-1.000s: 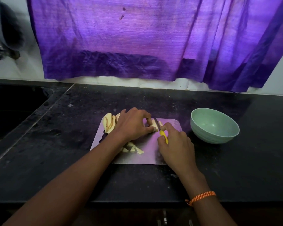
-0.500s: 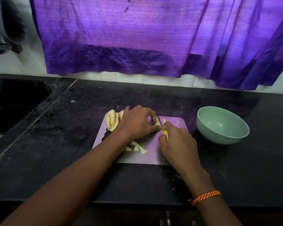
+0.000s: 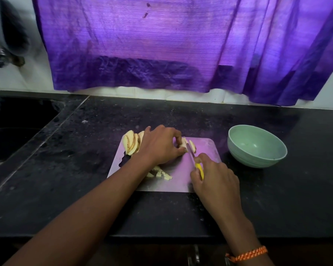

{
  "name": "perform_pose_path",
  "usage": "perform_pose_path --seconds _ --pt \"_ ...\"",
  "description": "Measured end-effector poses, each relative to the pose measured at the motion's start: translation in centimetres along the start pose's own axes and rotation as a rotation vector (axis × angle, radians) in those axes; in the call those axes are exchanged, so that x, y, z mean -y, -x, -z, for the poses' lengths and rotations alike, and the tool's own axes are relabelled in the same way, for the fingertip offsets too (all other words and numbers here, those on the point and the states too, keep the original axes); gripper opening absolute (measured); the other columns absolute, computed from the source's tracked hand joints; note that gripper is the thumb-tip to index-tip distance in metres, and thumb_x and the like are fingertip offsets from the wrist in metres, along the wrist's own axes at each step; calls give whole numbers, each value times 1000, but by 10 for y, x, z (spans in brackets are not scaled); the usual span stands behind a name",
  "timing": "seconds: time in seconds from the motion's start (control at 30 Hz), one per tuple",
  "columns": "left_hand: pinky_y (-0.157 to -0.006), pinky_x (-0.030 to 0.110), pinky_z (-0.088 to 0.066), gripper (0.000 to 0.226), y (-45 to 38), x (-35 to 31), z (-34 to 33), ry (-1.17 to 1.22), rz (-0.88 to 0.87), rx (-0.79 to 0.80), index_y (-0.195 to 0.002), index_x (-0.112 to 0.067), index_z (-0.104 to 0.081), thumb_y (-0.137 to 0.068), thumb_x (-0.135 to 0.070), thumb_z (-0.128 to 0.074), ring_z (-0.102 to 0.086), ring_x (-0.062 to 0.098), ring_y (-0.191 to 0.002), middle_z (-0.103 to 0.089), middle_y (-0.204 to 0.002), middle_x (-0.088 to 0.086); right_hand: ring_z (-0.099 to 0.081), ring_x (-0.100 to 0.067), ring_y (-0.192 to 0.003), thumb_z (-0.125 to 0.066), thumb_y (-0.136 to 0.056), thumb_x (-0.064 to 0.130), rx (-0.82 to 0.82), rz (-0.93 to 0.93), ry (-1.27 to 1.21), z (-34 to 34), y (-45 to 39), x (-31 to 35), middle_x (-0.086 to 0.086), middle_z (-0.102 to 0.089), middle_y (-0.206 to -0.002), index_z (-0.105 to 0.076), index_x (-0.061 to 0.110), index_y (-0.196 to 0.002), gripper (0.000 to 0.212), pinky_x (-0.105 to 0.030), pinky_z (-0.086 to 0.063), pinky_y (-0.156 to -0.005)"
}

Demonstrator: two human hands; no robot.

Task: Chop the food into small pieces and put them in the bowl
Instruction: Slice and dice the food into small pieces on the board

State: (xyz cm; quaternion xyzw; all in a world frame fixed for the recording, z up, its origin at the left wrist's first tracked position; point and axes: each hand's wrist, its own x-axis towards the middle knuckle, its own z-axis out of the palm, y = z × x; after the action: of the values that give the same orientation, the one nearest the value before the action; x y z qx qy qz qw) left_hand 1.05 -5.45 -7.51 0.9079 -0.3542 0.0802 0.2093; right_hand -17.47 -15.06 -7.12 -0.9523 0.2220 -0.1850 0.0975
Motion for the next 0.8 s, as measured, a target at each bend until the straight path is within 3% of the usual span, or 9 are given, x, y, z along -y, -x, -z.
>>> perform_pose_path --seconds 0.2,0.33,0.53,0.7,0.8 --pt "-119 62 -31 29 1 1 -1 12 -7 -2 -90 -34 -73 -88 -63 -73 -61 13 -119 -74 -112 -17 -41 -23 -73 -49 -98 39 9 -38 -52 4 4 -4 3 -45 -80 -51 31 -124 28 -37 -29 -64" --pt "-120 62 -30 30 1 1 -2 24 -16 -7 -88 -34 -72 -87 -64 -73 -60 13 -119 -74 -113 -18 -38 -24 -75 -50 -98 37 -13 -57 -81 4 -4 3 5 -40 -80 -51 30 -130 33 -36 -30 -68" --pt "-120 63 -30 26 0 4 -4 46 -15 -17 -86 -35 -74 -89 -61 -73 -60 12 -119 -74 -112 -20 -50 -23 -85 -51 -101 38 -22 -25 -135 -1 -30 16 -5 -64 -103 -53 29 -131 32 -35 -35 -69" --pt "-120 64 -29 20 -1 4 -5 46 -1 -13 -86 -36 -75 -90 -55 -75 -60 13 -119 -74 -112 -19 -52 -18 -81 -49 -103 38 -5 -13 -129 -10 -35 22 -1 -64 -99 -54 28 -129 29 -34 -43 -65" --pt "-121 64 -28 17 0 3 -4 50 0 -11 -89 -36 -76 -91 -52 -75 -60 14 -121 -74 -113 -18 -60 -20 -88 -48 -102 38 -6 -9 -108 -15 -34 23 0 -65 -98 -55 27 -130 30 -37 -52 -72"
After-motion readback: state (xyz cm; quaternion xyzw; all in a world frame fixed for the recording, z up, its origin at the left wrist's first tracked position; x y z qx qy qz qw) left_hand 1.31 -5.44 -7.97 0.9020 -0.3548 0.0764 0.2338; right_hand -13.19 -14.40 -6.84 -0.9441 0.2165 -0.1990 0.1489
